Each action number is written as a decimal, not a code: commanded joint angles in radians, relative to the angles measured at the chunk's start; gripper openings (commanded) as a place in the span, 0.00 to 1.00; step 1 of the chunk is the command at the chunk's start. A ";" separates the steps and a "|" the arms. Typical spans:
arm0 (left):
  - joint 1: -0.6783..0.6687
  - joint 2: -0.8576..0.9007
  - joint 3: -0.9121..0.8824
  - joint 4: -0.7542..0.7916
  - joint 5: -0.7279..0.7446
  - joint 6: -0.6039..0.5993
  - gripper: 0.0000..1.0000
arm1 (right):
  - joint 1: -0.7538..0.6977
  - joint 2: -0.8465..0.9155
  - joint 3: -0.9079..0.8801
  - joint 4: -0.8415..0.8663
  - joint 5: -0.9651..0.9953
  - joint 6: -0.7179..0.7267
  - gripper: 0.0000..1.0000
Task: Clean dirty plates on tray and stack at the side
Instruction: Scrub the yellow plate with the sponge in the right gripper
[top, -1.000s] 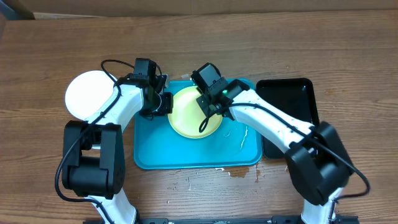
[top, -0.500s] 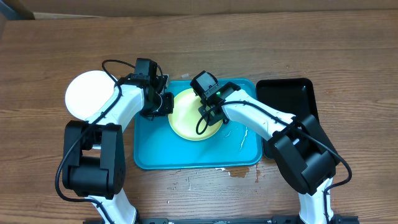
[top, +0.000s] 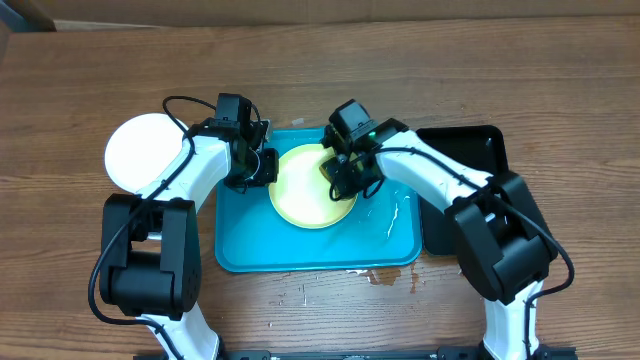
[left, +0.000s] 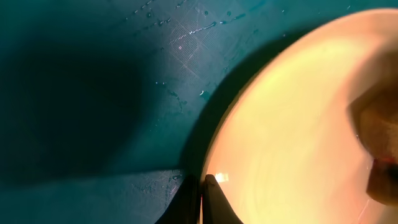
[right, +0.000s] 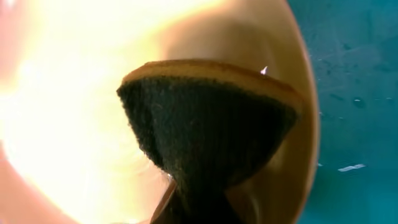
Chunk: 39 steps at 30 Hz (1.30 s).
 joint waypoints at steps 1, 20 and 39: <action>-0.007 0.007 0.010 0.004 0.002 -0.004 0.04 | -0.026 0.010 0.014 0.029 -0.164 0.081 0.04; -0.007 0.007 0.010 0.004 0.002 -0.004 0.04 | -0.079 0.006 0.284 -0.088 -0.311 0.120 0.04; -0.007 0.007 0.010 0.003 0.002 -0.004 0.04 | -0.035 0.006 0.059 0.016 0.039 0.085 0.04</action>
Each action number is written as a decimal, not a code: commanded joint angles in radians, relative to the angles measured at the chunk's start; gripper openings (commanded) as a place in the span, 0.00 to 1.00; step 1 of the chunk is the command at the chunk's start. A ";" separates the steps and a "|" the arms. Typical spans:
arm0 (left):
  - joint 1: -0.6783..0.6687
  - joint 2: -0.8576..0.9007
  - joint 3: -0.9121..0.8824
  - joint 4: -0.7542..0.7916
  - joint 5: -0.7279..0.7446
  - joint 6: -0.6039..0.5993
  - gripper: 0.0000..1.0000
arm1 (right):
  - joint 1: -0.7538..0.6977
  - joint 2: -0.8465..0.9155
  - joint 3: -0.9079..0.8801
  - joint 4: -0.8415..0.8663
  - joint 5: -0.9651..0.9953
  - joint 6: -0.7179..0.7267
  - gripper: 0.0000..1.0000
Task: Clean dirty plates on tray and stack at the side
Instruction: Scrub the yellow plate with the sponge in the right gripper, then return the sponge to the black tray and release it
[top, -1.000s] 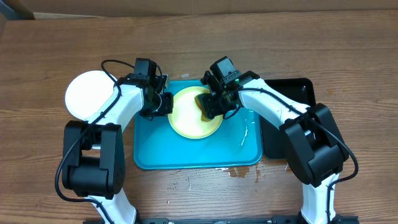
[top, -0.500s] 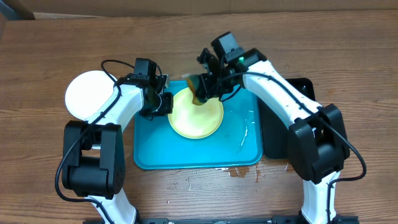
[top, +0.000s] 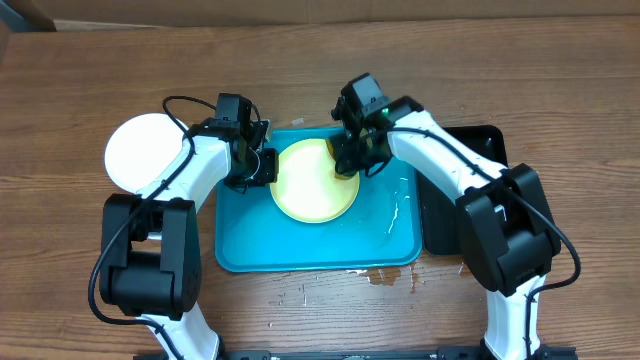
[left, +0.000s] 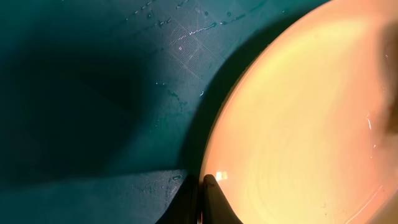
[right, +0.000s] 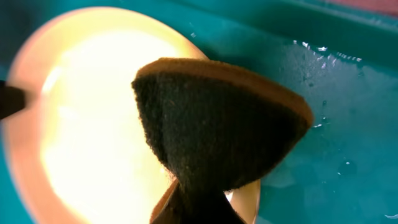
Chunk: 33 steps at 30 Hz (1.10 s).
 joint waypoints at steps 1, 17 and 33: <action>-0.007 0.007 0.010 0.003 0.002 -0.003 0.04 | 0.023 -0.013 -0.055 0.052 0.040 -0.010 0.04; -0.007 0.007 0.010 0.004 0.002 -0.003 0.04 | 0.097 -0.013 -0.089 0.093 0.006 -0.011 0.04; -0.007 0.007 0.010 0.004 0.002 -0.003 0.05 | -0.119 -0.060 0.241 -0.193 -0.307 -0.008 0.04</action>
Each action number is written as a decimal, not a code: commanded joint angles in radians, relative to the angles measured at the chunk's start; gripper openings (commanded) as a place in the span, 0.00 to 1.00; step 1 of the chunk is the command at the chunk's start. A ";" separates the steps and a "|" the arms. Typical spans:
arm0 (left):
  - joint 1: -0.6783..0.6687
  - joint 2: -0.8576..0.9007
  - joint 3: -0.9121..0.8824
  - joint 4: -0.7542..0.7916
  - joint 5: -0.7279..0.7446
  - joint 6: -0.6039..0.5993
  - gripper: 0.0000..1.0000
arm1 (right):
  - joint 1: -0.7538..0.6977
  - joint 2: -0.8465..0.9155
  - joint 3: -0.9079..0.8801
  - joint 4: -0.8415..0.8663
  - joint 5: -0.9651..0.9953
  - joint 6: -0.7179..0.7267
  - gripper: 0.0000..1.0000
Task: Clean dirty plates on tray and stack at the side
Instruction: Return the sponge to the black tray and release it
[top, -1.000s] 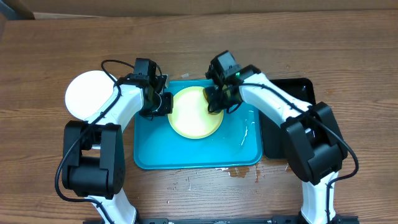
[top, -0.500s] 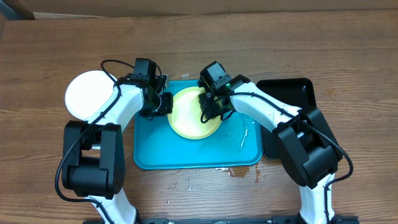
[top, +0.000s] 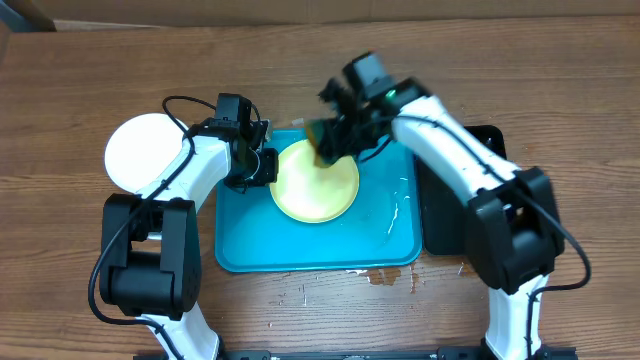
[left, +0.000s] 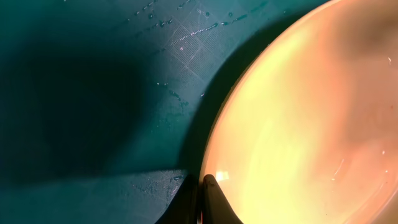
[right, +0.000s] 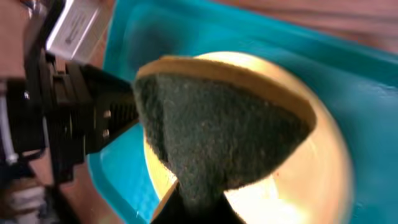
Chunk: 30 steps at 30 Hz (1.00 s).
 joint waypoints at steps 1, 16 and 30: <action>-0.007 0.007 0.010 0.004 0.005 -0.003 0.05 | -0.084 -0.062 0.061 -0.093 0.016 -0.003 0.04; -0.007 0.007 0.010 0.004 0.005 -0.003 0.06 | -0.417 -0.091 -0.029 -0.469 0.504 -0.029 0.04; -0.007 0.007 0.010 0.004 0.008 -0.004 0.20 | -0.440 -0.091 -0.173 -0.309 0.514 -0.029 0.36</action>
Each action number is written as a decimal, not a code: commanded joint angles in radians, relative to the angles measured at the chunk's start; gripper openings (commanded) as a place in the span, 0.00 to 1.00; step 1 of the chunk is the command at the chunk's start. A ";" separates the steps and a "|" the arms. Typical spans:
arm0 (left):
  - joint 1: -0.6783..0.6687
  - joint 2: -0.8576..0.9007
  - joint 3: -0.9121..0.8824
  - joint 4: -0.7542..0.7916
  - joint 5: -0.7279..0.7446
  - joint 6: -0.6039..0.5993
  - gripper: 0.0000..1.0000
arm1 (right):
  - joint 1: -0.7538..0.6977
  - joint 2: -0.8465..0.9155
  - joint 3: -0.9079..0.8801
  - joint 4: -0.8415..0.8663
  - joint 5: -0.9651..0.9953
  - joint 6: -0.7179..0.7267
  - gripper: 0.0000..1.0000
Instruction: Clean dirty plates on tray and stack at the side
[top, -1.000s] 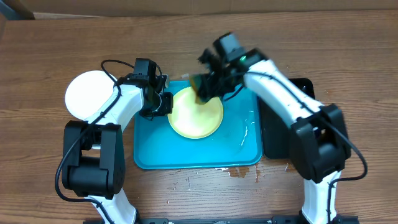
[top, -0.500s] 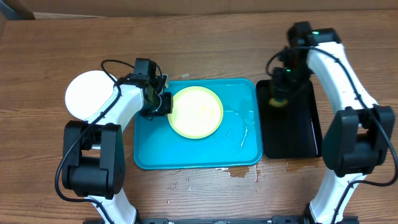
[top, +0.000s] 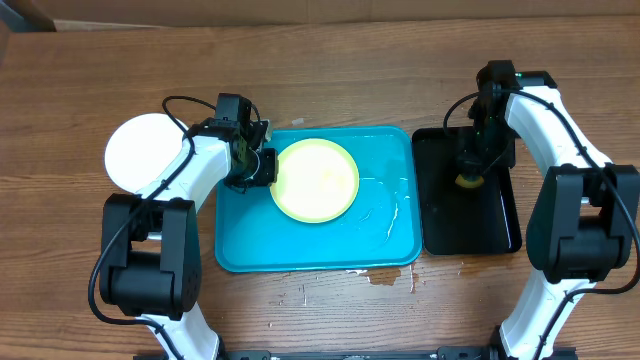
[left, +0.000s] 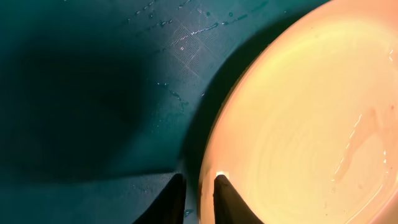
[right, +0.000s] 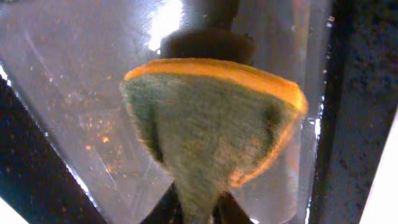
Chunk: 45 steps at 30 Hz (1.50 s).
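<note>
A yellow plate (top: 315, 180) lies wet in the teal tray (top: 300, 250). My left gripper (top: 262, 167) is at the plate's left rim. In the left wrist view the left gripper (left: 198, 179) is open, its fingers a little apart on either side of the plate's (left: 298, 124) rim. My right gripper (top: 468, 172) is over the black tray (top: 470, 225), shut on a sponge (right: 211, 124) with a green scouring face and an orange back. The sponge (top: 466, 181) sits low over the tray's wet floor (right: 74, 81).
A white plate (top: 140, 152) lies on the wooden table left of the teal tray. Water streaks mark the teal tray's right half (top: 393, 210). Small spills (top: 385, 275) dot the table by its front edge.
My right gripper has gone with the sponge from above the yellow plate to the black tray at the right. My left gripper's fingers, pinched on the plate's rim before, now stand apart.
The sponge was first on the plate's right part while my left gripper pinched the left rim. Then it was at the plate's far right edge, then over the plate's far side. Now it is over the black tray, and the left fingers have parted.
</note>
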 joint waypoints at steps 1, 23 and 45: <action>-0.007 0.007 0.010 0.004 0.009 -0.003 0.21 | 0.002 -0.041 -0.003 0.005 0.009 -0.006 0.43; -0.063 0.007 0.009 -0.042 -0.076 -0.110 0.24 | -0.357 -0.042 0.357 -0.123 -0.092 0.001 1.00; -0.143 0.007 -0.007 -0.027 -0.185 -0.119 0.10 | -0.410 -0.042 0.357 -0.116 -0.092 0.001 1.00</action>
